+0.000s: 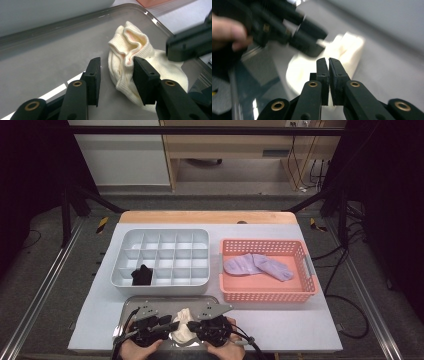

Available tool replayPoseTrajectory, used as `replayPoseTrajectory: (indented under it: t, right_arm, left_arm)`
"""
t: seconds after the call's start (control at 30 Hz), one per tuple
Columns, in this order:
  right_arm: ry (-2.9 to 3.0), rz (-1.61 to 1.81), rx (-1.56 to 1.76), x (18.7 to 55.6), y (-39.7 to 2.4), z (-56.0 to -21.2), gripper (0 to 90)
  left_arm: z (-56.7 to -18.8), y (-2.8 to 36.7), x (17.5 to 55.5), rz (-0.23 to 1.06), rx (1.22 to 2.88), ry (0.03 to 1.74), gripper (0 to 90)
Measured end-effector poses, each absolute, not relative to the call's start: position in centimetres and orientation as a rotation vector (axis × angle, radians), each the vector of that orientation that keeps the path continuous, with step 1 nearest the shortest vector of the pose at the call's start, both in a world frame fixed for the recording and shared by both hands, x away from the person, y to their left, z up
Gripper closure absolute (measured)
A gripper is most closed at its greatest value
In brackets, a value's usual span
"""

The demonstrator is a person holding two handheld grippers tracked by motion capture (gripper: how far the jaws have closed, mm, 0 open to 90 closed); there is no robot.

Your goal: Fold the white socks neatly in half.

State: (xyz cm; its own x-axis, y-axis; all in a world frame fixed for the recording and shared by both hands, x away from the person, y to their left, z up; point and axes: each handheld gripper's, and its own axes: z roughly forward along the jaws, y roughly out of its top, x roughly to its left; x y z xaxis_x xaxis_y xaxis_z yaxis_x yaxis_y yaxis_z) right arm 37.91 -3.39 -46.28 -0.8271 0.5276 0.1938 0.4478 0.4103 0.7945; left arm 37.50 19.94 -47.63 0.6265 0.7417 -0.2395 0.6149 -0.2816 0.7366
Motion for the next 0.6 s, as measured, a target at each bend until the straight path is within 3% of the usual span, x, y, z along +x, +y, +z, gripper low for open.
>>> replayPoseTrajectory:
  t: [0.27,0.43,0.6]
  right_arm:
    - [2.555,1.325,0.916,39.0,-2.2,-47.1,86.9]
    - [2.509,1.378,0.991,38.3,-4.1,-45.7,72.6]
    - [2.540,1.302,1.034,38.0,-4.1,-47.0,65.4]
  left_arm:
    - [-47.6,19.8,37.4,0.215,2.007,1.053,57.6]
    - [-47.6,19.7,37.2,0.237,2.012,1.048,57.3]
    - [-47.6,19.6,37.1,0.246,2.010,1.048,57.1]
